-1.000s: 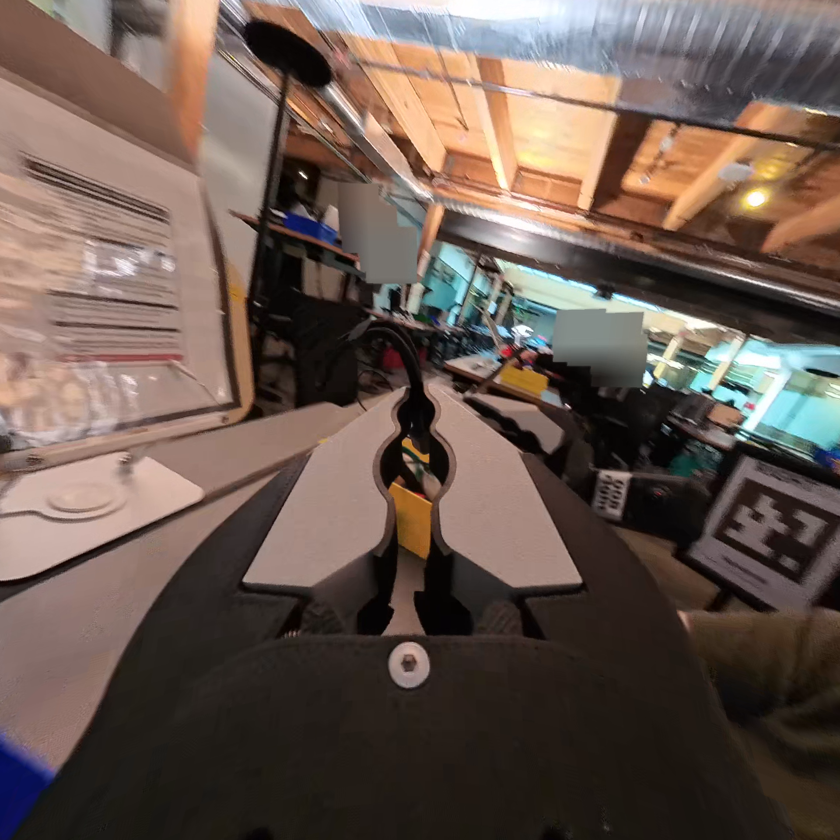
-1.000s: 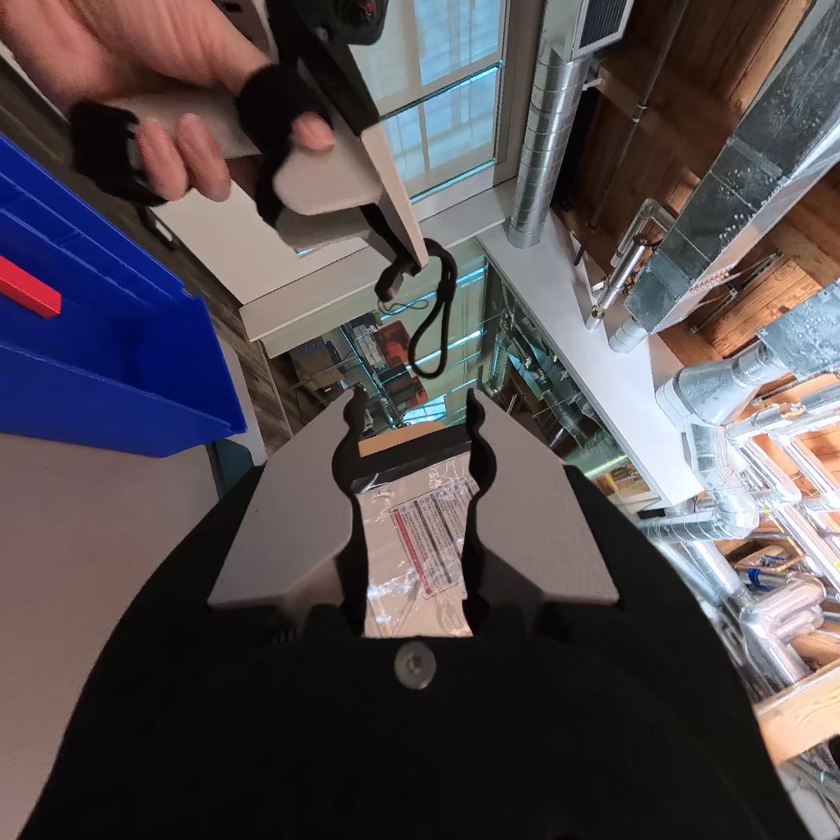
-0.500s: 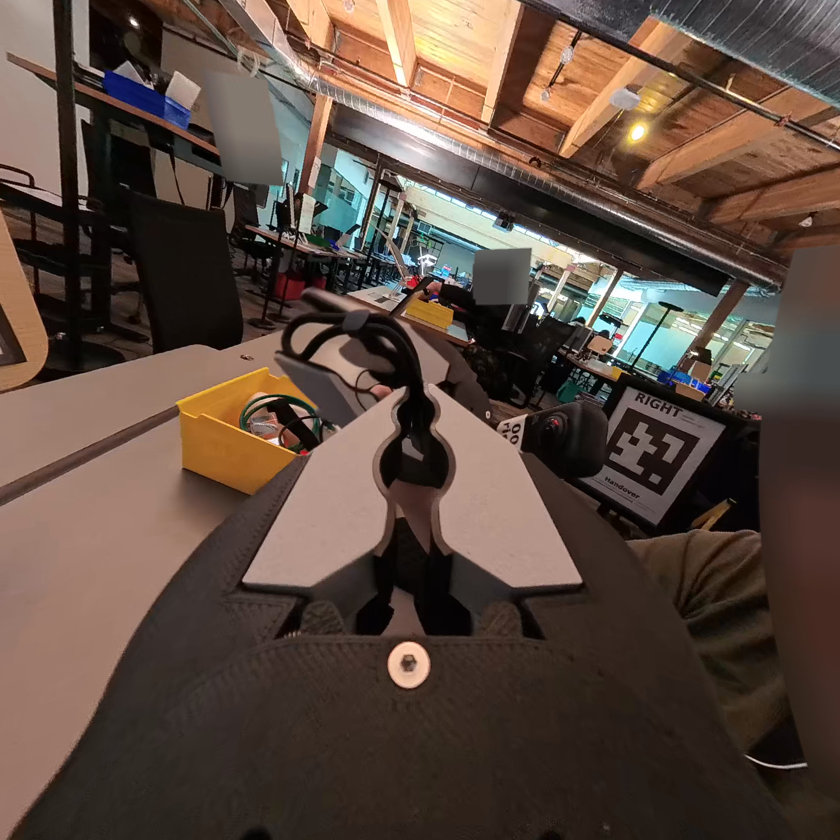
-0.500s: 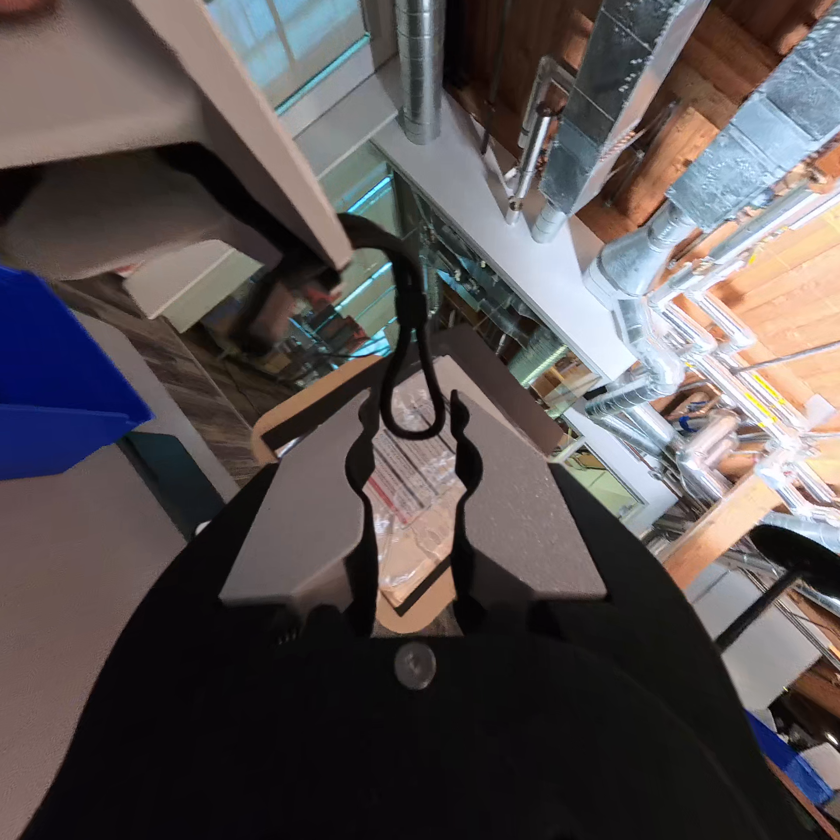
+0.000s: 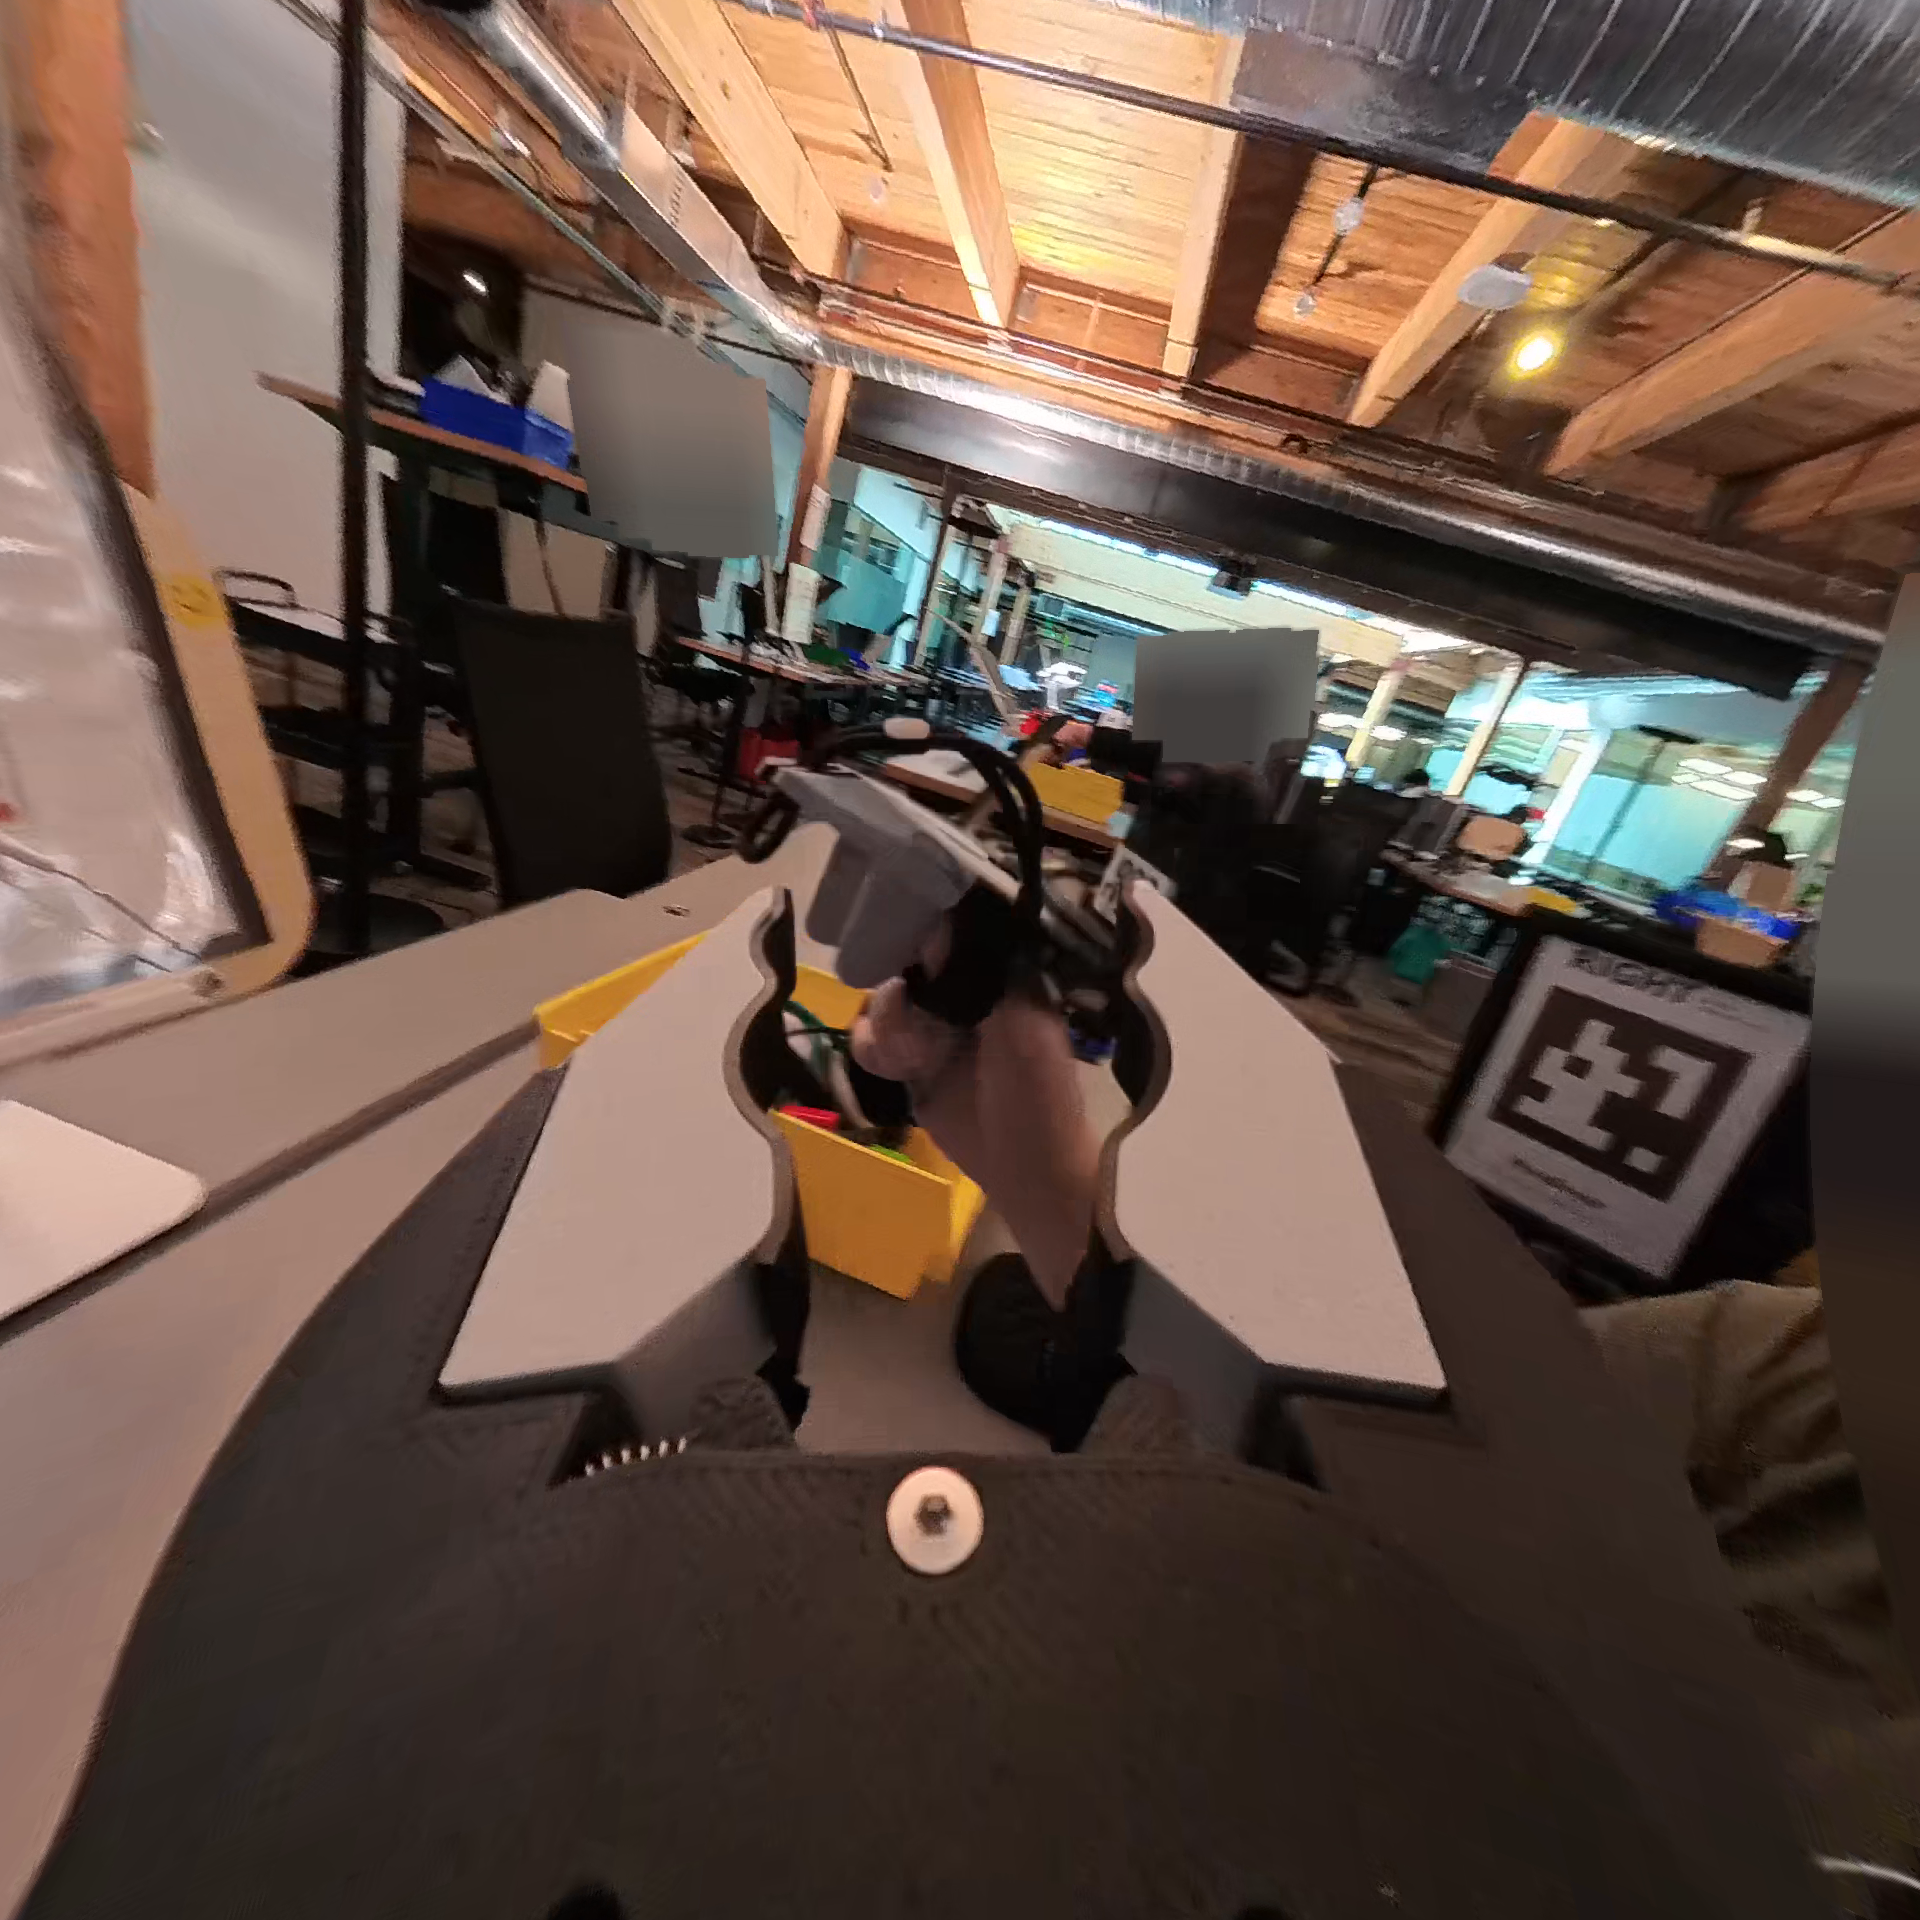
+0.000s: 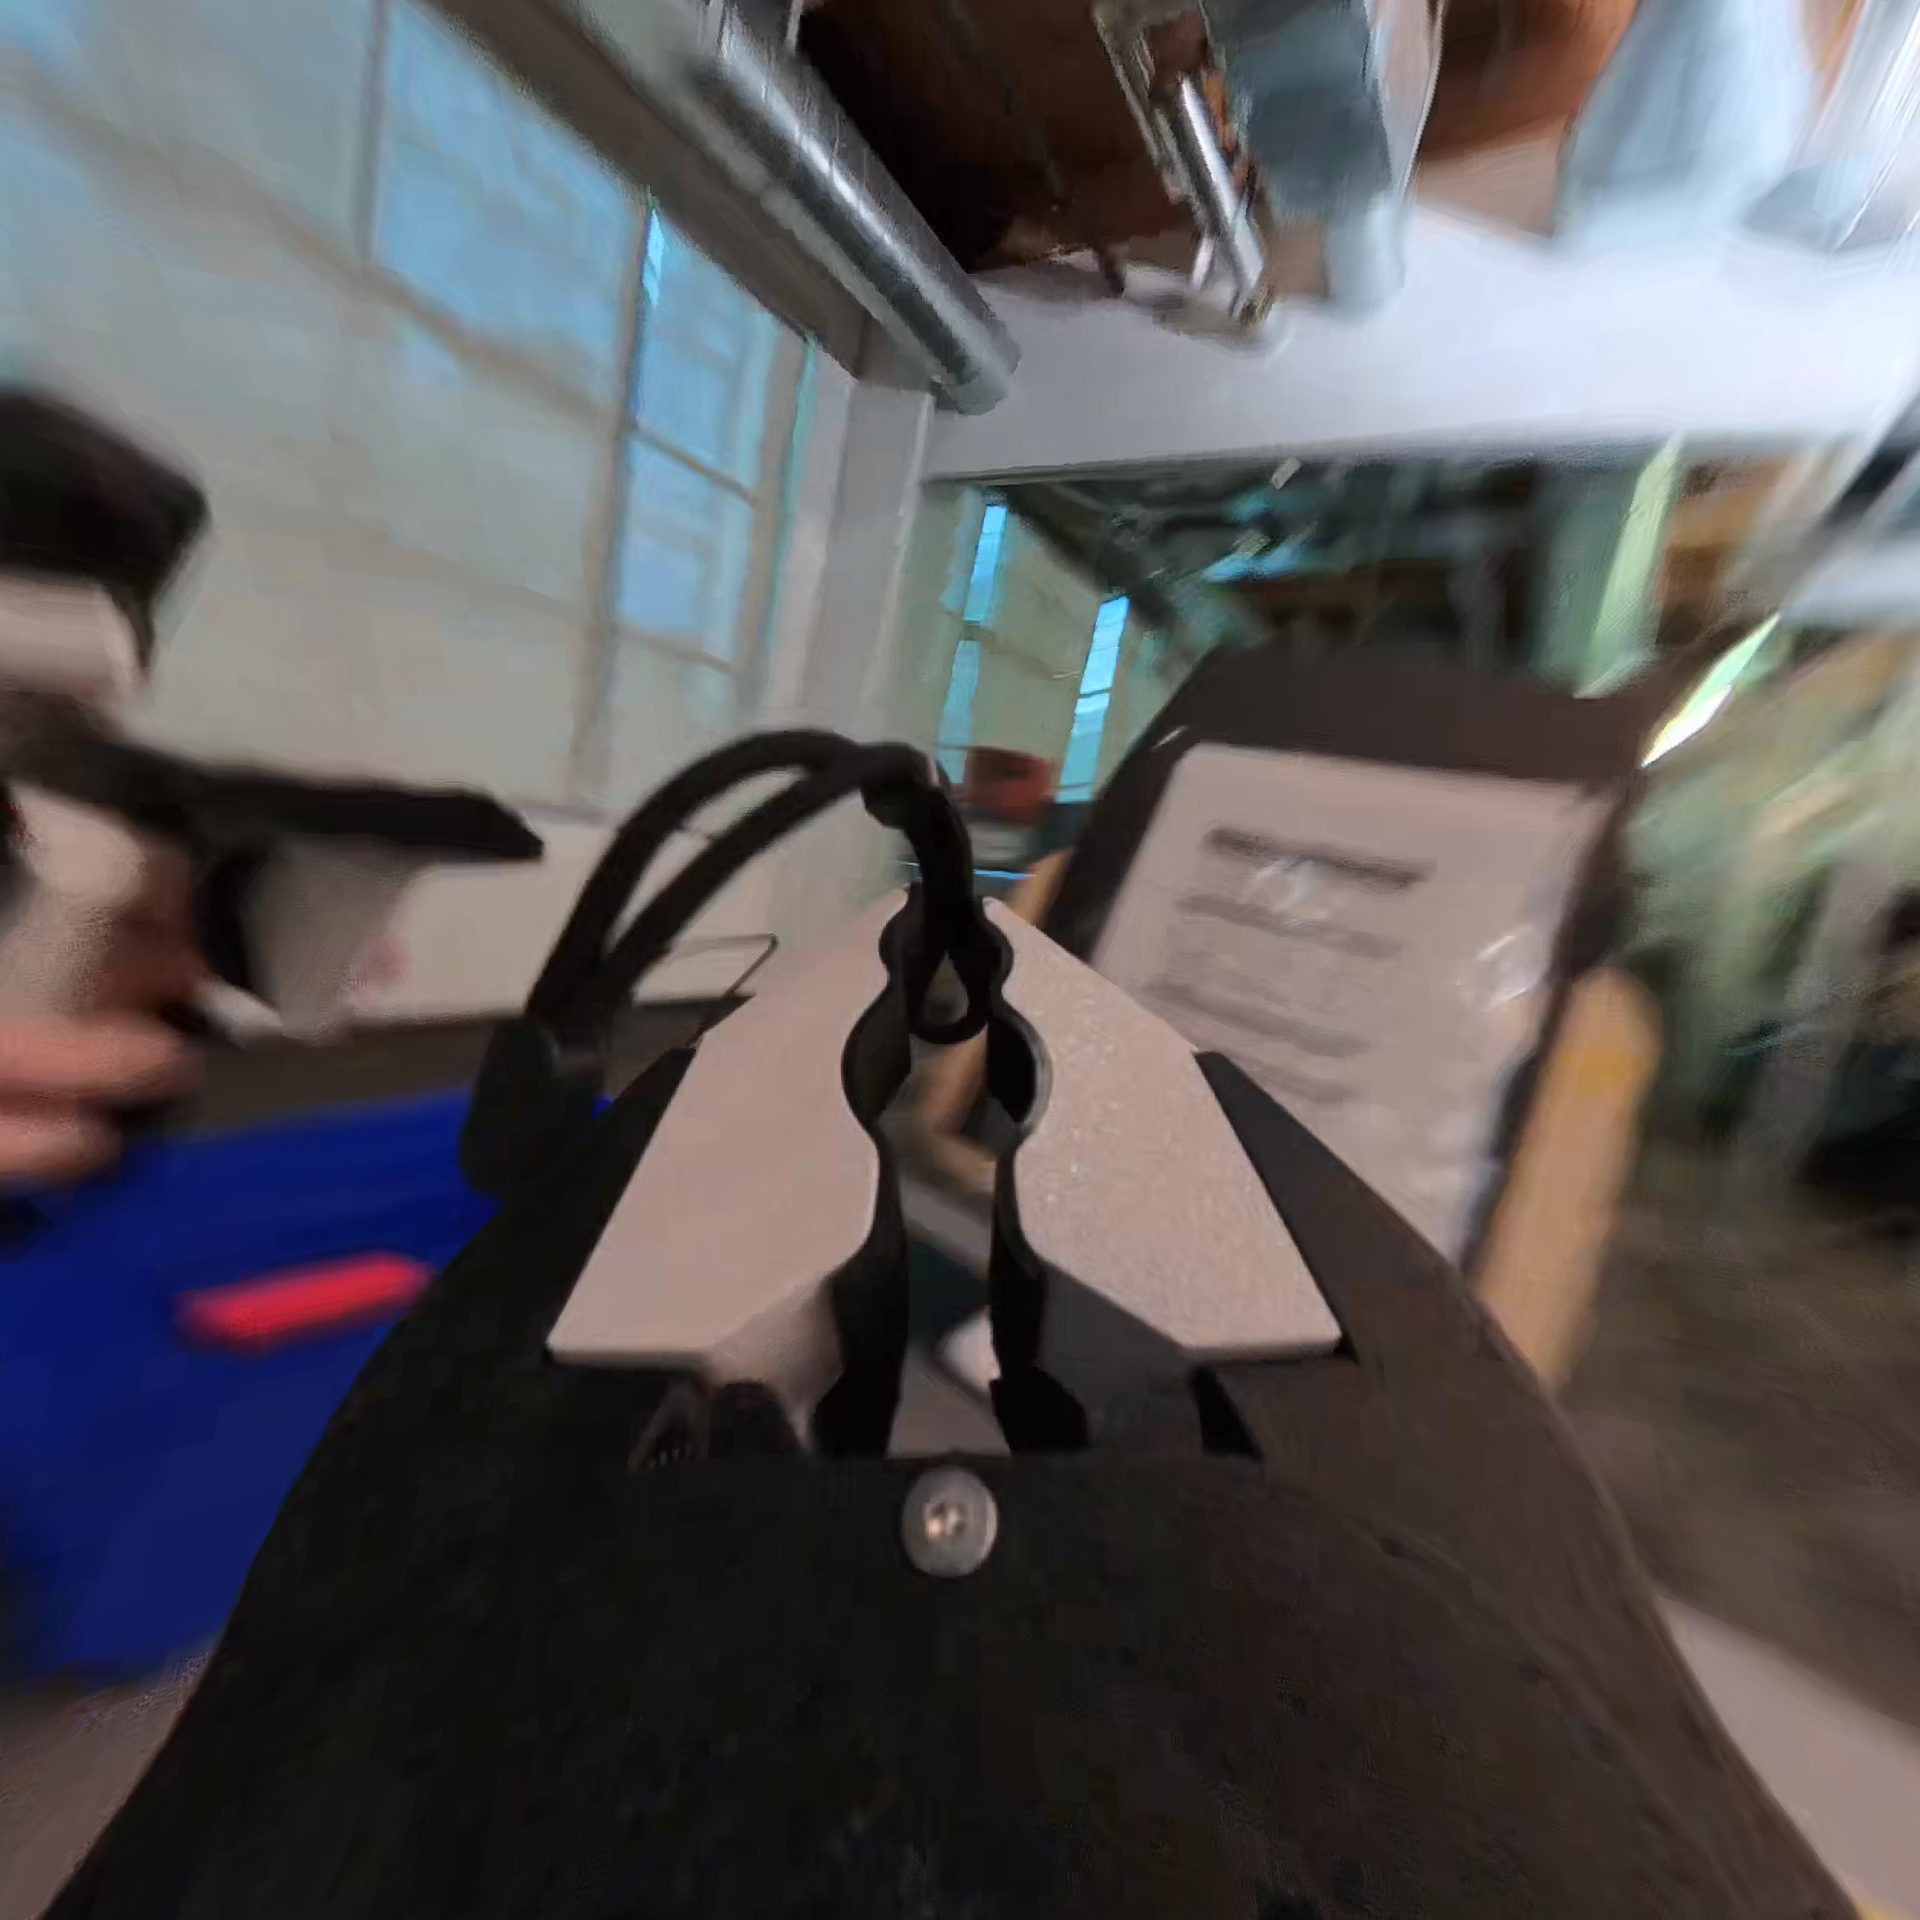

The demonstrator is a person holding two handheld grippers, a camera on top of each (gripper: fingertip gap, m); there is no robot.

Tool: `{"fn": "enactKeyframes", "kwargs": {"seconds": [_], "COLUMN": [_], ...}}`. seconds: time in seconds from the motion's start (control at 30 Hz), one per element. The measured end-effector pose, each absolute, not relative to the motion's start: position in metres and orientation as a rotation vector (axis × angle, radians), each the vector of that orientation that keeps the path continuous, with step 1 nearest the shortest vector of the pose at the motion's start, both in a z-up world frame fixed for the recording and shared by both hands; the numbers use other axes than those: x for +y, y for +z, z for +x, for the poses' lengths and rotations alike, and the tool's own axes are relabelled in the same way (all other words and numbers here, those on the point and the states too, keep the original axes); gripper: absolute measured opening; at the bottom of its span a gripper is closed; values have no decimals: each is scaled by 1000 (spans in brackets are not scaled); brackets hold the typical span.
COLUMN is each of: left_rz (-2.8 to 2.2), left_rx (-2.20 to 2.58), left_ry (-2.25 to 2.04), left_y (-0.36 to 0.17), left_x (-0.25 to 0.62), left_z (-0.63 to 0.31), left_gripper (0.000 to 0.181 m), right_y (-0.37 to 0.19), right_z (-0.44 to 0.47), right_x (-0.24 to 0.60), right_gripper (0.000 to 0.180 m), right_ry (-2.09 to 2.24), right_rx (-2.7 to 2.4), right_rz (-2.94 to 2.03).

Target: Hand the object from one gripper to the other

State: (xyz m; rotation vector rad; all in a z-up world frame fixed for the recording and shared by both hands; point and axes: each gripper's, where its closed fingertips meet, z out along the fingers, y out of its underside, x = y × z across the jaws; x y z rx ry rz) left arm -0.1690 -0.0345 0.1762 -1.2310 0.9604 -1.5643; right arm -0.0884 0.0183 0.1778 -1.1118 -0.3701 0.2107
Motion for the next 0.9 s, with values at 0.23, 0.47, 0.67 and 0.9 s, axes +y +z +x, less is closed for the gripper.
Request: {"fn": "enactKeyframes", "kwargs": {"seconds": [0.23,0.47,0.67,0.9], "left_rz": [-1182,-1003,-854,-792], "left_rx": [1046,1109,1066,1025], "left_ry": [-926,-462,-120,3], "left_y": [159,148,150,153], "left_x": [-3,-8,-11,-10], "left_z": [-169,-137,-129,-130], "left_gripper": [57,44,31,10], "right_y": [164,160,165,166], "right_z": [-63,-94,-122,-141], "right_x": [33,26,13,5], "right_gripper": [4,3,3,5], "right_ry": [1628,1944,2050,2053], "right_rx": [-25,-66,-102,-134], "right_rz": [-1058,-1009,-1000,-1027]}}
